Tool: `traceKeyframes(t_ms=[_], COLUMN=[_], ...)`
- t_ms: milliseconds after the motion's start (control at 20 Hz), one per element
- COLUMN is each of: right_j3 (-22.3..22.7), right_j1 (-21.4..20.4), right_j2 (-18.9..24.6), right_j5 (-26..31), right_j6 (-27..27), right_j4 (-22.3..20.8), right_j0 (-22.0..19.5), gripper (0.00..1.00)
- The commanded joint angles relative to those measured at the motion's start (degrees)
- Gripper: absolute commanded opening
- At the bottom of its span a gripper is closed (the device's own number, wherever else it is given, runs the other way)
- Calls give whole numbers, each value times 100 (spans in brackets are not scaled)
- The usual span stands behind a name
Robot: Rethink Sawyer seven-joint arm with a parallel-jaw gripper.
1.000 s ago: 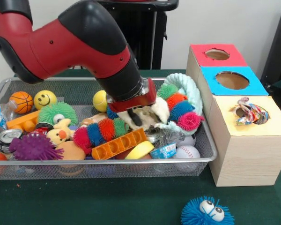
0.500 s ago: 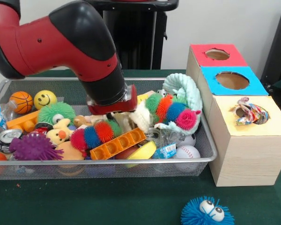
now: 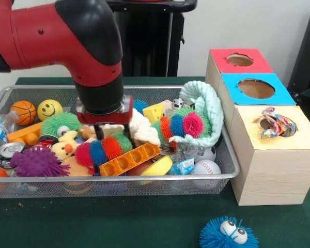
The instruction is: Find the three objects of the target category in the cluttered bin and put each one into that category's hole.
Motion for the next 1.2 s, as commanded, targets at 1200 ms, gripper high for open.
traceKeyframes(t_ms=[1200], right_j3=[-1408], right_j1=[1032], right_j2=[-923], right_j5=[386], right_j6=[-1524], right_j4=[-356], right_j0=[220], gripper=[100])
